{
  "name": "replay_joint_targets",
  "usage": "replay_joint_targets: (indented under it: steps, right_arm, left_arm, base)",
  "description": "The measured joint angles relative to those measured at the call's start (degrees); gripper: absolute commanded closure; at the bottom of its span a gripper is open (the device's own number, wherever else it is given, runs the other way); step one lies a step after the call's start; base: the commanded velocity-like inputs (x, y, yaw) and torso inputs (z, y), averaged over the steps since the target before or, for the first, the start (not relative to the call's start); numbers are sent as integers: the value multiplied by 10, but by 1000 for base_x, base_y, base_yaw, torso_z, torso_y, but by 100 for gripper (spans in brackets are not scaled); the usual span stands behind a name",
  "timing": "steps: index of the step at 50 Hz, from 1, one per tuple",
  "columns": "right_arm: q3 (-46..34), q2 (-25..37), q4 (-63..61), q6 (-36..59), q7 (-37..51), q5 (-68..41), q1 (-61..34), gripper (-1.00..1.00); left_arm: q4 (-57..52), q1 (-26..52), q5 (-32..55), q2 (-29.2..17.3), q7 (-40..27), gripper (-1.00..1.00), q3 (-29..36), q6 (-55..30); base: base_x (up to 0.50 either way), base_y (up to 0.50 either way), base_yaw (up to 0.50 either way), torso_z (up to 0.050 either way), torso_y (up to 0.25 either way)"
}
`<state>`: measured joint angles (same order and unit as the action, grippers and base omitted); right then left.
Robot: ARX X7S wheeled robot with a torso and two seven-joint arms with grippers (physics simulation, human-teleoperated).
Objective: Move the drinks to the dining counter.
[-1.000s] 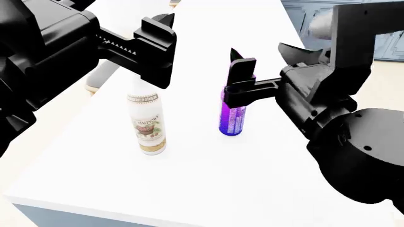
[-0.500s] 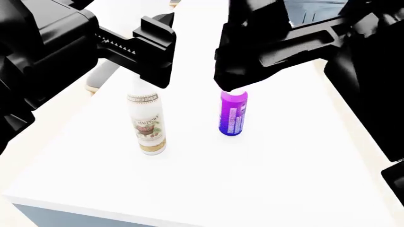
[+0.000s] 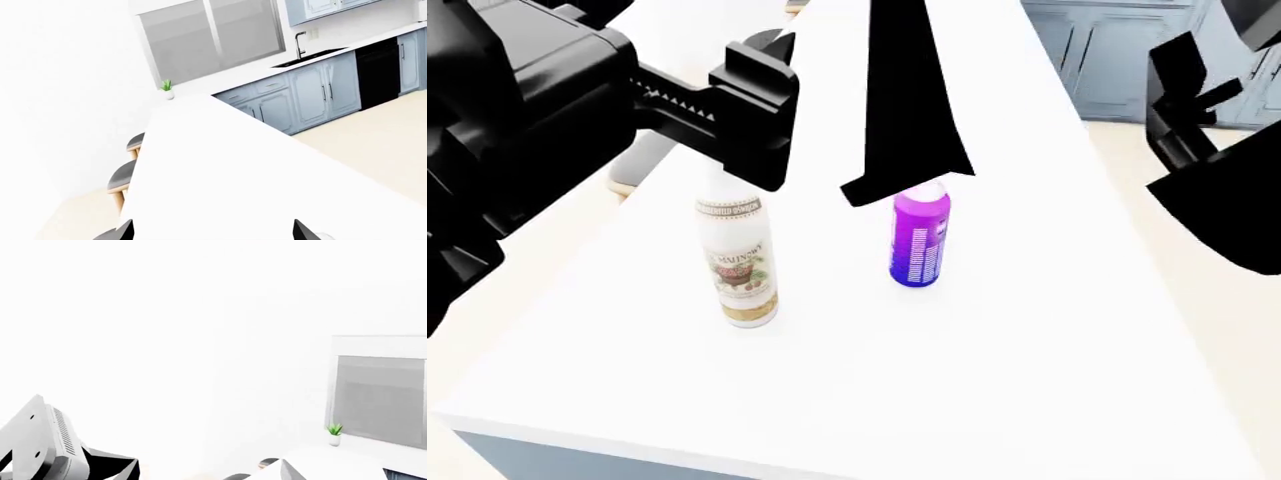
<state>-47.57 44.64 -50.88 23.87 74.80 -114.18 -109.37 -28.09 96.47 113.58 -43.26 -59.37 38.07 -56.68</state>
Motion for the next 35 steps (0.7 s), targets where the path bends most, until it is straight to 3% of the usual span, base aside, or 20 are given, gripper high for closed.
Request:
replay_joint_targets:
  steps: [35]
  right_arm:
    - [3,-20,-9,8,20,-23,-36,-100]
  left_arm:
    - [-7,25,18,-4,-12,-100,-10,14]
  base:
    - [0,0,0,0,0]
